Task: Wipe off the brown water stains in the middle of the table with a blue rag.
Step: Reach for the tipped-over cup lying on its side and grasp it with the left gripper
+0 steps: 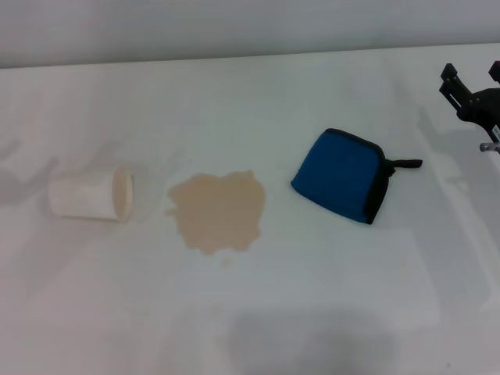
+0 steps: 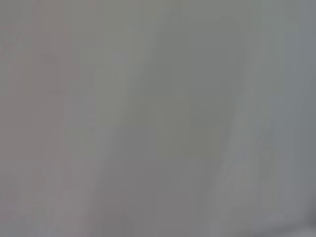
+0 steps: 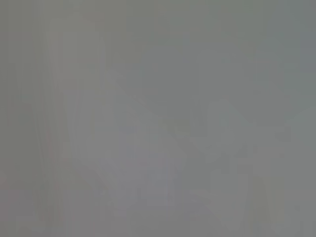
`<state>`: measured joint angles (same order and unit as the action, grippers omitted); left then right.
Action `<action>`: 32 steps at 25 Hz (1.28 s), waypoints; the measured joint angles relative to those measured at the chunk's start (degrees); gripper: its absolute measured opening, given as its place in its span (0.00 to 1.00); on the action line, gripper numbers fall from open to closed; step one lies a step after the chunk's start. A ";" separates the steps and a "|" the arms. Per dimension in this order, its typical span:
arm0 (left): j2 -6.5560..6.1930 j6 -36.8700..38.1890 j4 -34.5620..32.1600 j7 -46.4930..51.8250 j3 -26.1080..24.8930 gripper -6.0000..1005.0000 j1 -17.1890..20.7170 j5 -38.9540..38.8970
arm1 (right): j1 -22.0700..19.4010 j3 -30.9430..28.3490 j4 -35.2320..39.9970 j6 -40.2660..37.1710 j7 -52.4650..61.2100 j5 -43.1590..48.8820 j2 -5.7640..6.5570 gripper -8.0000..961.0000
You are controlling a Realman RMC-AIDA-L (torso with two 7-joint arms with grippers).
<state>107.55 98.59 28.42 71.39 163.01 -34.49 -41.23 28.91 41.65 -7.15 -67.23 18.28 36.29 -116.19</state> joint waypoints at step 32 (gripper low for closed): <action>-1.24 -8.48 4.40 -14.83 0.11 0.87 -27.60 54.79 | 2.86 -4.56 0.65 5.12 -0.29 -0.70 -0.01 0.90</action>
<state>106.31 90.10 32.82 56.56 163.12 -62.09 13.56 31.77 37.09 -6.50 -62.11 17.99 35.59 -116.19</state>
